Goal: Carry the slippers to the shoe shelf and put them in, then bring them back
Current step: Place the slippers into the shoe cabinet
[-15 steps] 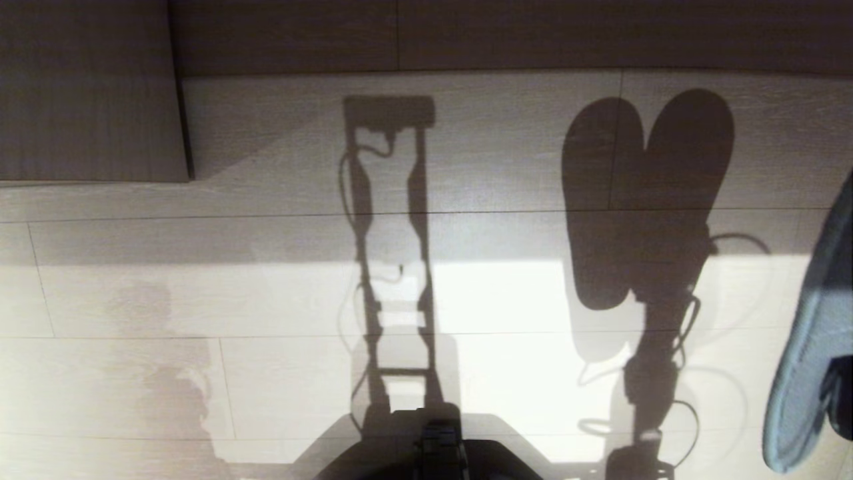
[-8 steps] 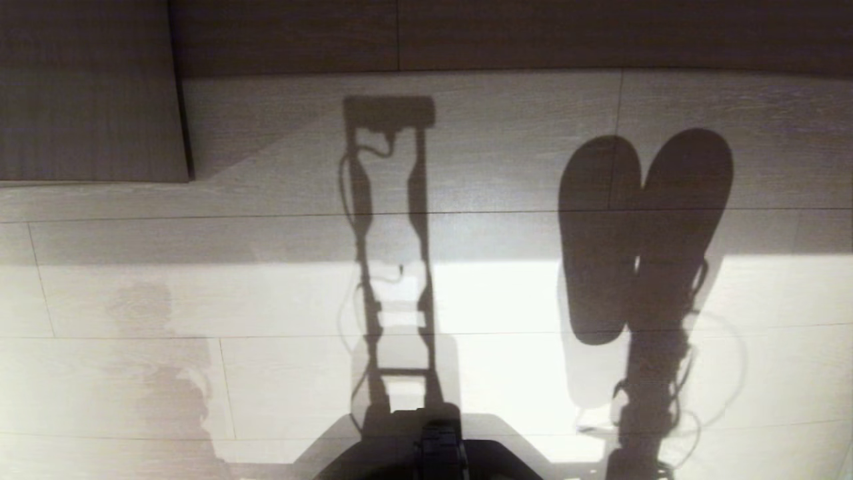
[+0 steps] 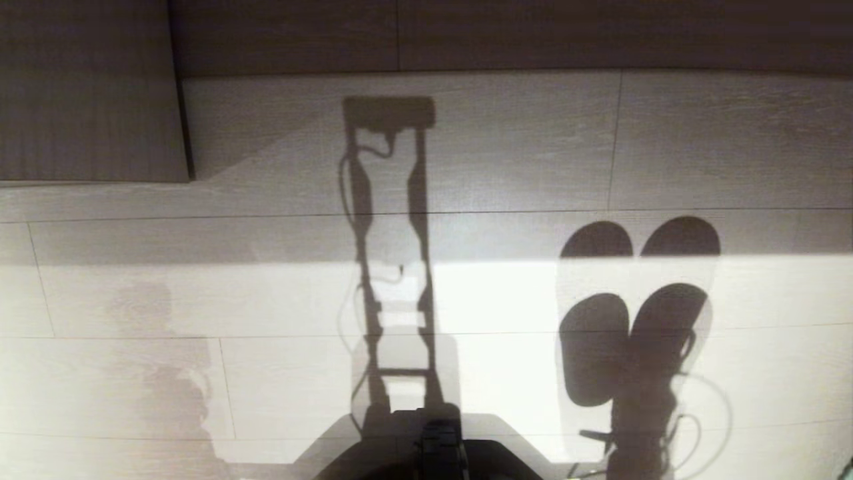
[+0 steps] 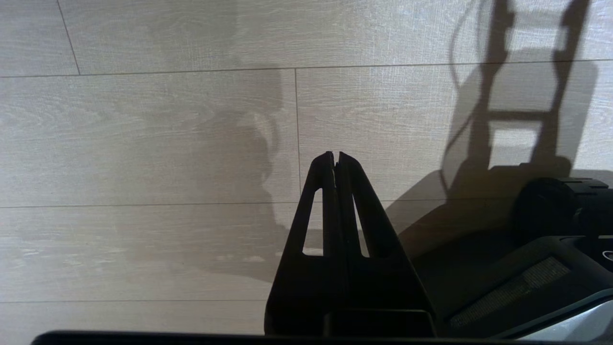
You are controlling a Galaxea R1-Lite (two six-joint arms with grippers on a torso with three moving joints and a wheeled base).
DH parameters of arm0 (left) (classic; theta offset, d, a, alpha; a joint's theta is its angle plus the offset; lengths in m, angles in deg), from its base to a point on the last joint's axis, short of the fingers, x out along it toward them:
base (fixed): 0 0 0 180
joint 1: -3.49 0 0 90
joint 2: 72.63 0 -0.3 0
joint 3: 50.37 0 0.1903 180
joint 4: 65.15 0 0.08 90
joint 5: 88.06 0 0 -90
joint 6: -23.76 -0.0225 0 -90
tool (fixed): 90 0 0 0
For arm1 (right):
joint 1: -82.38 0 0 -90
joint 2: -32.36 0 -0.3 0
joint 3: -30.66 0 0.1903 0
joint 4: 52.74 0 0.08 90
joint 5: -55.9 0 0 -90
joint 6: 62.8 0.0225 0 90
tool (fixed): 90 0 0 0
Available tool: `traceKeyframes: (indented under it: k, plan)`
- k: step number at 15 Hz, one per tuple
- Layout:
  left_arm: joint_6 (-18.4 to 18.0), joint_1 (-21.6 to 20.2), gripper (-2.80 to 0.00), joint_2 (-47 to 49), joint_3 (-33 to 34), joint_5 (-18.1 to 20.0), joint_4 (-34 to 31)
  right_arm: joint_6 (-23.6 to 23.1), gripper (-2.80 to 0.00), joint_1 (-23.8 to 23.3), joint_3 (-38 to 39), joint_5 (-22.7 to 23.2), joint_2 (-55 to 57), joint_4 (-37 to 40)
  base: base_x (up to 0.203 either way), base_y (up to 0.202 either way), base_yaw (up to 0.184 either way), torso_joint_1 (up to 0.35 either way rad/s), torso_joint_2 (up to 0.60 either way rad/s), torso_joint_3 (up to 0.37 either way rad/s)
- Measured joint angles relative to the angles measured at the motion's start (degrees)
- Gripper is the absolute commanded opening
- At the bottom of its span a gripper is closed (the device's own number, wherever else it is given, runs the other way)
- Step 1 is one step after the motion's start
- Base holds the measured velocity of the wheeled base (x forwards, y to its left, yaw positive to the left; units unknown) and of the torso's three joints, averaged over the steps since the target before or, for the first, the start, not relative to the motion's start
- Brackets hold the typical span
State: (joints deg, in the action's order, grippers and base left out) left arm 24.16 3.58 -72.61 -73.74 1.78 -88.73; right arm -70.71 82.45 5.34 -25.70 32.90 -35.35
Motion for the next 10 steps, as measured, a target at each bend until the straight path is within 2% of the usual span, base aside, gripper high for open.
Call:
traceKeyframes:
  k: [4, 6, 10]
  plan:
    - [-0.01, -0.02, -2.8, 0.0, 0.0, -0.02, 0.01, 0.7, -2.8, 0.0, 1.71, -6.74, -0.61, 2.5, 0.0, 0.0, 0.0, 0.0, 0.0, 0.0]
    - [-0.05, -0.02, -2.8, 0.0, 0.0, 0.0, -0.06, 1.27, -2.8, 0.0, 1.91, -6.7, -0.7, 6.31, 0.0, 0.0, 0.0, 0.0, 0.0, 0.0]
    - [0.17, 0.02, -2.8, 0.0, 0.0, 0.0, -0.06, 1.89, -2.8, -0.07, 1.96, -6.65, -0.76, 6.55, 0.0, 0.0, 0.0, 0.0, 0.0, 0.008]
